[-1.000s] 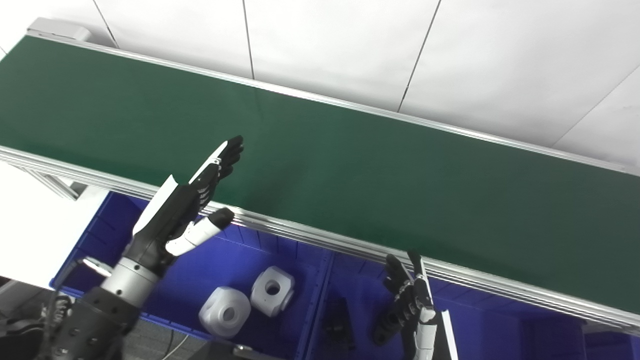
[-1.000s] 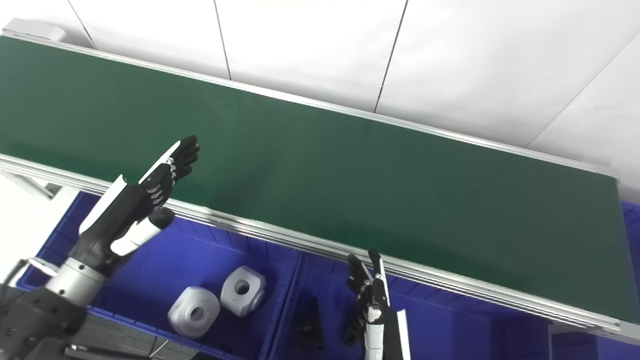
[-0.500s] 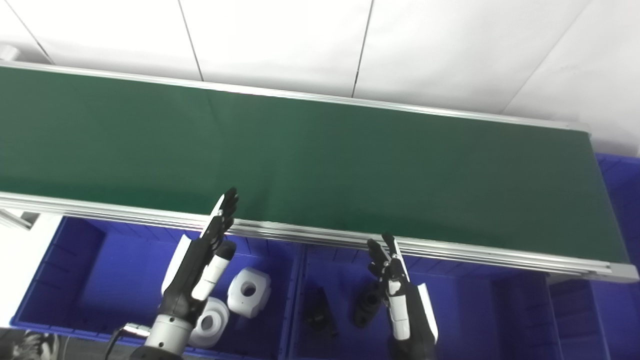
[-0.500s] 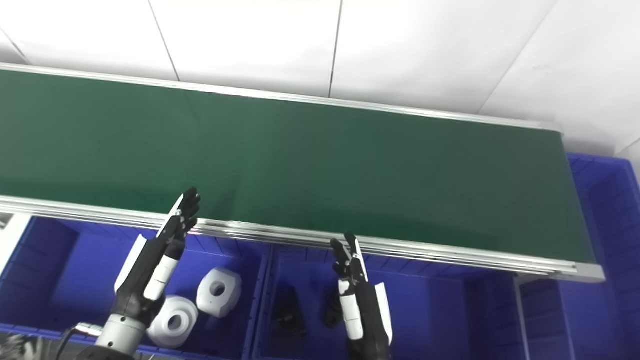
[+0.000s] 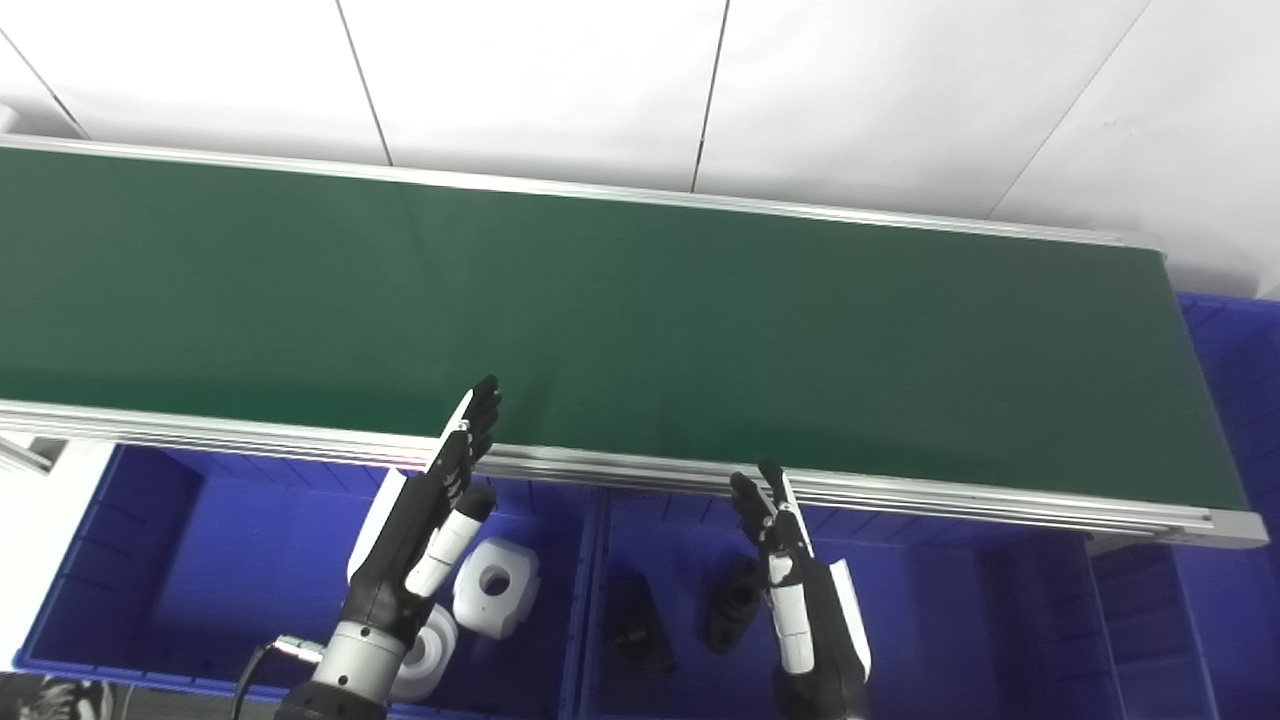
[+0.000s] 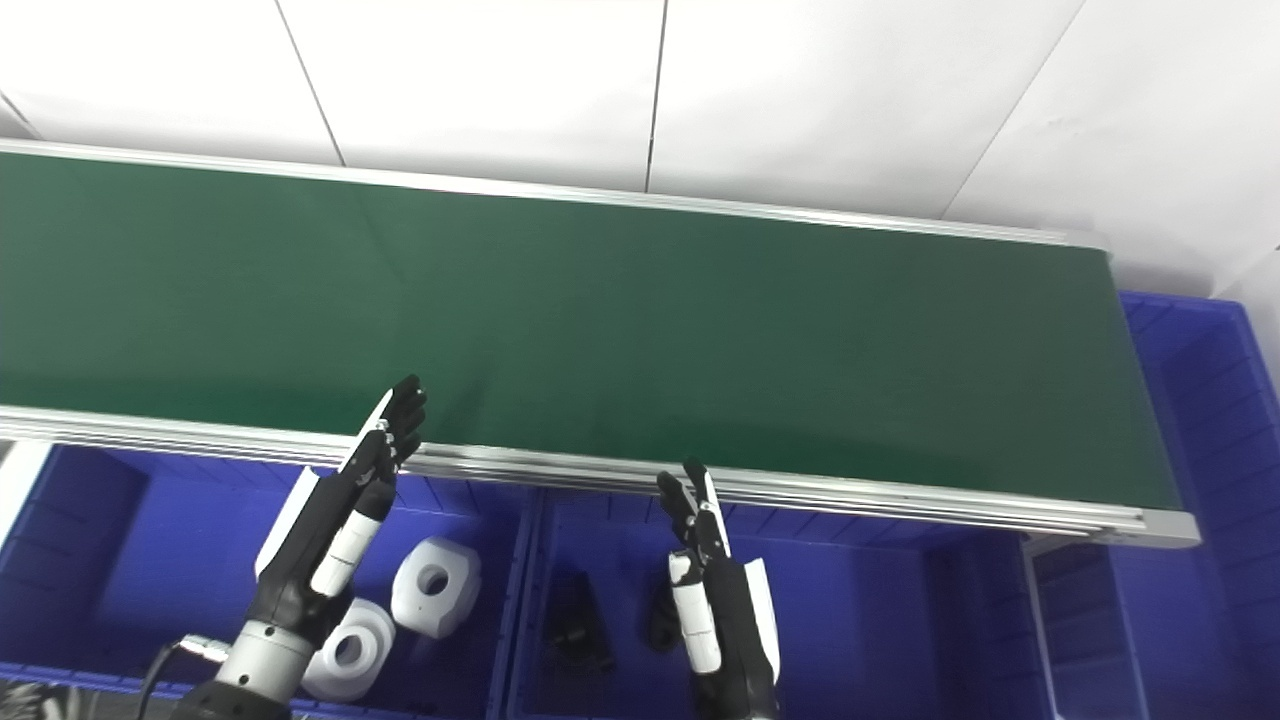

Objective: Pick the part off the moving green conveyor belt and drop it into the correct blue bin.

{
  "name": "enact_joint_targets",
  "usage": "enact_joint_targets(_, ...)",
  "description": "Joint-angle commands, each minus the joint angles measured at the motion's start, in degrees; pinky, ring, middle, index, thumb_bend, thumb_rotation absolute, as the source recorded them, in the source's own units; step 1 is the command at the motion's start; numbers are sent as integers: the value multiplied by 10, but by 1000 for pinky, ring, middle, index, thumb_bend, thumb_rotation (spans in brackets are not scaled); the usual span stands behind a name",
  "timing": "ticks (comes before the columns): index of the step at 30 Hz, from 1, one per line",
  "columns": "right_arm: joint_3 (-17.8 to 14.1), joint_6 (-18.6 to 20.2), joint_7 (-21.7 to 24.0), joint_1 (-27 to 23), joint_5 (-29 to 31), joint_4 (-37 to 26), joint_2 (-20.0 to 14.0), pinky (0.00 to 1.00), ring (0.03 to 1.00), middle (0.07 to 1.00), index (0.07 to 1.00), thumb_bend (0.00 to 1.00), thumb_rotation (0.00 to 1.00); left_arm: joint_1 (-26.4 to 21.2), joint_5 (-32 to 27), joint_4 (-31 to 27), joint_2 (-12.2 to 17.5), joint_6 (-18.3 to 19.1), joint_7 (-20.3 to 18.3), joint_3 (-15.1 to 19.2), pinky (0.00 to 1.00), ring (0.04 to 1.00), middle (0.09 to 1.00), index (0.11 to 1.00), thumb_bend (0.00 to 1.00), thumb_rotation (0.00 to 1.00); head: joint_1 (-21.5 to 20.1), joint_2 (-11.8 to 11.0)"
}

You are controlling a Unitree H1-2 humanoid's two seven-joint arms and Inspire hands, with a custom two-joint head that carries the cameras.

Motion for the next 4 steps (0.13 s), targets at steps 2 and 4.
enact_joint_targets(2, 29, 10, -6, -5, -7, -24, 48, 963, 945, 923, 1000, 805, 999, -3, -6, -18, 5, 3, 5, -1, 1000, 1000, 1000, 1000, 763, 947, -17, 6)
enact_joint_targets(4, 30, 17, -10, -10, -13, -23, 53, 946, 944, 922, 1000, 818, 1000, -8, -9, -23, 8, 14, 5, 3, 1000, 1000, 1000, 1000, 771, 952, -47, 10)
